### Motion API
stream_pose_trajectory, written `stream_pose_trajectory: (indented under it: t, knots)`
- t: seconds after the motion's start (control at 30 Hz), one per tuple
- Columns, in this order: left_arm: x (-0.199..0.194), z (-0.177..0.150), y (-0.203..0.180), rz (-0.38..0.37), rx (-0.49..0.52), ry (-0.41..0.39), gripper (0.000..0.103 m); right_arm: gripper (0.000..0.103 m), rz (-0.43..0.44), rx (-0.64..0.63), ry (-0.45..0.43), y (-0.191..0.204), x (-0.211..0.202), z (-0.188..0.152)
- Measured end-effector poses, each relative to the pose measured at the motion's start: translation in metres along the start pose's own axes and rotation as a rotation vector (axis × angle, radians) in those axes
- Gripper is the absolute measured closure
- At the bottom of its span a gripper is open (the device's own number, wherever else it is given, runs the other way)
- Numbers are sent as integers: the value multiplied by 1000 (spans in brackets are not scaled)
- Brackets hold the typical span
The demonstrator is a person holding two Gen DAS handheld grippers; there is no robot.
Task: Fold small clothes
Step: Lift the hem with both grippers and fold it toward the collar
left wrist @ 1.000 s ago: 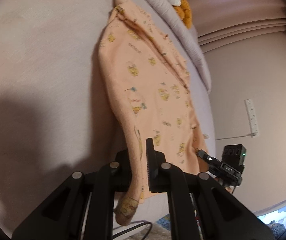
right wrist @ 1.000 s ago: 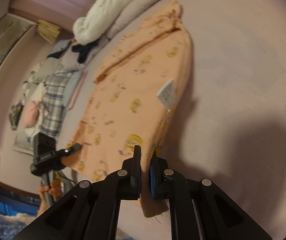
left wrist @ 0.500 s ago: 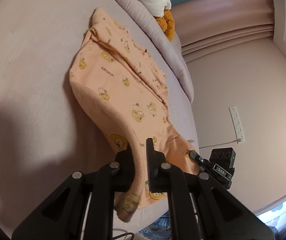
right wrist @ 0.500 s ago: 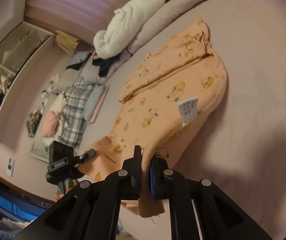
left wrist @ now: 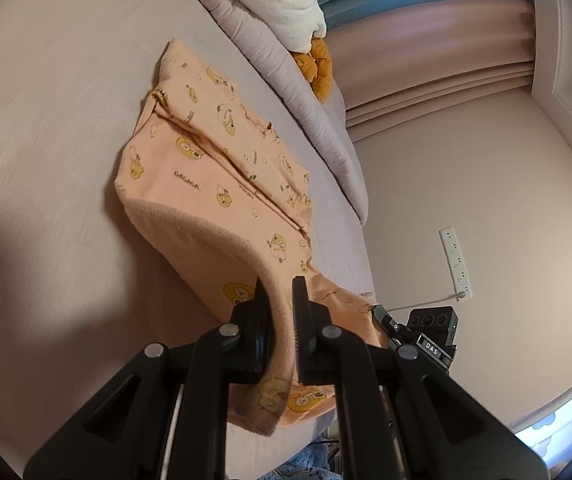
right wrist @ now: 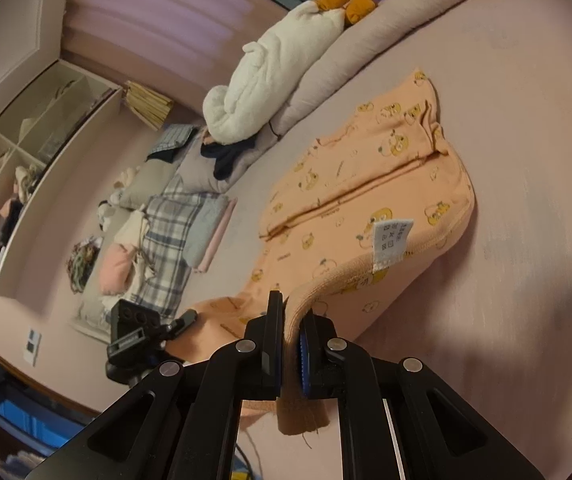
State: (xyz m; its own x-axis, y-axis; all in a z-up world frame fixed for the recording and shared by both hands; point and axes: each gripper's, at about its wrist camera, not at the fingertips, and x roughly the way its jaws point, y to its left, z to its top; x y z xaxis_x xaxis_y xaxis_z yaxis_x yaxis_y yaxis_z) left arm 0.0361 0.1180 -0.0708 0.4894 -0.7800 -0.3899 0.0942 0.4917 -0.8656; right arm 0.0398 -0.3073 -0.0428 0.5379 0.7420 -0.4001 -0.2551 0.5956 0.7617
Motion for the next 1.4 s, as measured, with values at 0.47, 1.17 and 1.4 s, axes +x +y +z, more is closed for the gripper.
stream_pose_trajectory:
  t: [0.47, 1.17, 1.4]
  knots:
    - [-1, 54, -5, -49, -20, -53, 96, 93, -8, -73, -100, 15, 1, 54]
    - [70, 165, 45, 70, -142, -46, 88, 93, -140, 70, -87, -60, 77, 166]
    - [59, 143, 66, 131, -131, 8, 59, 93, -129, 84, -50, -69, 82, 164]
